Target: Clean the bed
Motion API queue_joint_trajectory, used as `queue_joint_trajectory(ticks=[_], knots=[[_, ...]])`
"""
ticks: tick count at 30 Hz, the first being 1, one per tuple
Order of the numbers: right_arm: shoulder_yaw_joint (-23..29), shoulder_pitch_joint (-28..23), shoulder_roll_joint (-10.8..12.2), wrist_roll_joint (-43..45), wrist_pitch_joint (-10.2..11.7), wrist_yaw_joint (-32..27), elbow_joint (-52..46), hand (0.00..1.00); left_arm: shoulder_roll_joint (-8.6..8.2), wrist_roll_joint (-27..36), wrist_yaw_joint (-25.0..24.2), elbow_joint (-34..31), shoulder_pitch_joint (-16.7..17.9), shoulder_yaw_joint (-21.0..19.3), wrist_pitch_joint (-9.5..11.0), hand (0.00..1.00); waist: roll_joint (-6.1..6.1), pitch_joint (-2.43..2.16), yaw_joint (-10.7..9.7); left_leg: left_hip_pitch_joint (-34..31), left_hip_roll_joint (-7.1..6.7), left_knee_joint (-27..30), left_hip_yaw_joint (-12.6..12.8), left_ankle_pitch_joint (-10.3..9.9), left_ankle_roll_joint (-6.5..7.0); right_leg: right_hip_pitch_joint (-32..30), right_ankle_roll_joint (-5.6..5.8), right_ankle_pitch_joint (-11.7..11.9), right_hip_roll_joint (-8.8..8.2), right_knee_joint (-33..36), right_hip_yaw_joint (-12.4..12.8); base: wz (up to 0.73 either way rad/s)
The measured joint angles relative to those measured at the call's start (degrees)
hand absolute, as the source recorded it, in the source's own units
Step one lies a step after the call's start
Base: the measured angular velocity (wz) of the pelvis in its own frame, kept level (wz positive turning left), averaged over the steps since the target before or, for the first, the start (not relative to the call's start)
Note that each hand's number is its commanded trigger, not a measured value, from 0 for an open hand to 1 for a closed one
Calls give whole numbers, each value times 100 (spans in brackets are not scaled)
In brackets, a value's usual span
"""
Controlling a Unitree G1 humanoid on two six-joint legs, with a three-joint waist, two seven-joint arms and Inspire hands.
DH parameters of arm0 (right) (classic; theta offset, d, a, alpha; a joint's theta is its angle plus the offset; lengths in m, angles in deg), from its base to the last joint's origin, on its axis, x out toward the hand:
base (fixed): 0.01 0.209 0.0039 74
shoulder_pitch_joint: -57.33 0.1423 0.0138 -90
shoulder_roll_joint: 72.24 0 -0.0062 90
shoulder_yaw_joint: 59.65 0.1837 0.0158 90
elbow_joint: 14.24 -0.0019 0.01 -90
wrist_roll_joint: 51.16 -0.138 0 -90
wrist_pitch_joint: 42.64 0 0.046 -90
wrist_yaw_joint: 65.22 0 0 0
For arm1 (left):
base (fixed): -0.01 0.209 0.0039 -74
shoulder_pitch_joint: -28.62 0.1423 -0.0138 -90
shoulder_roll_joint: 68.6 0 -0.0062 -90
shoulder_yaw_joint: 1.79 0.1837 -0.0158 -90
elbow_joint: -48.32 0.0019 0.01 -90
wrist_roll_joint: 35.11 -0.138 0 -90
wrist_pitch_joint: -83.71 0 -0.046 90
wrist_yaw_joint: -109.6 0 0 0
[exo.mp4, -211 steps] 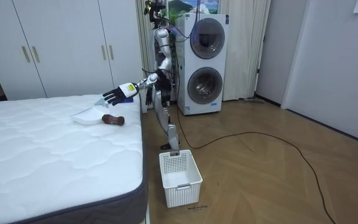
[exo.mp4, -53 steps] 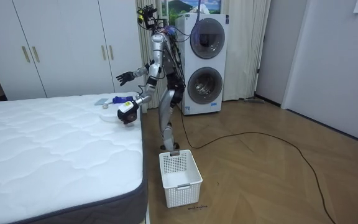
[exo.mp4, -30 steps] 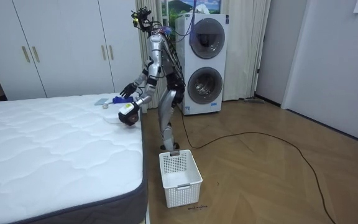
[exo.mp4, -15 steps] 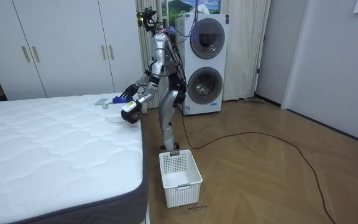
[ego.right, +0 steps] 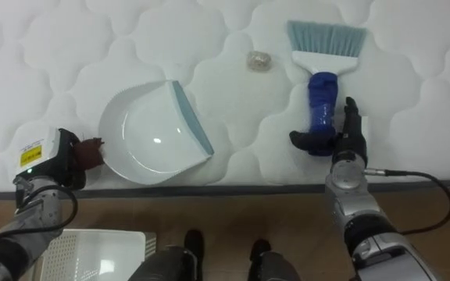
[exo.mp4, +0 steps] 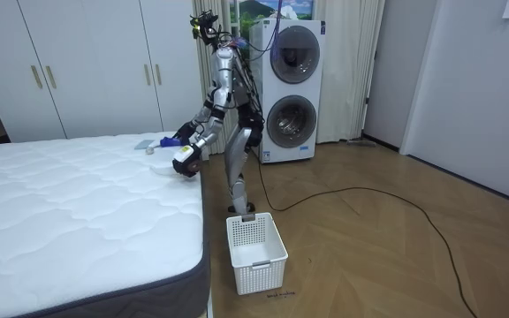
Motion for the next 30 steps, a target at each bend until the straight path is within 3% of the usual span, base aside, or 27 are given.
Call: queue_joint_trajectory(ticks=[1,2,3,7,11,20,30], knots=[[-32,9,-2,33,-3,-25,15,35,0,0,0,0,1,1,-1,100,0,0,7,1,1,-32,14,0,0,-1,0,0,2,-1,2,0],[-123,45,0,165,-11,-91,102,73,-1,1,0,-6,2,2,-5,100,0,0,13,1,2,-47,16,0,0,-6,0,0,4,-8,2,0],[-165,89,10,413,-57,-131,200,100,-9,3,0,-18,2,2,-20,100,-1,0,14,0,0,-51,14,0,0,-13,0,0,1,-5,4,0],[-171,149,-23,979,-165,-301,396,100,-46,7,1,-30,0,2,-110,100,2,-2,12,4,-6,-51,-1,0,0,-11,0,0,-5,1,-7,0],[-161,239,-201,1450,-286,-542,549,100,-125,112,-6,-29,-4,19,-227,100,4,-3,9,33,-46,-51,-19,1,0,21,0,0,-9,16,-21,0],[-169,346,-264,1788,-664,-811,758,100,-132,164,-14,-45,-44,22,-266,100,8,-5,14,-57,-40,-24,-53,14,-23,-47,-20,-11,-3,23,-107,3],[-367,398,-355,1815,-884,-866,824,100,-132,163,48,-184,-56,78,-321,100,8,-5,-9,-258,-70,13,-149,18,-29,-172,-17,-16,0,23,-163,4]])
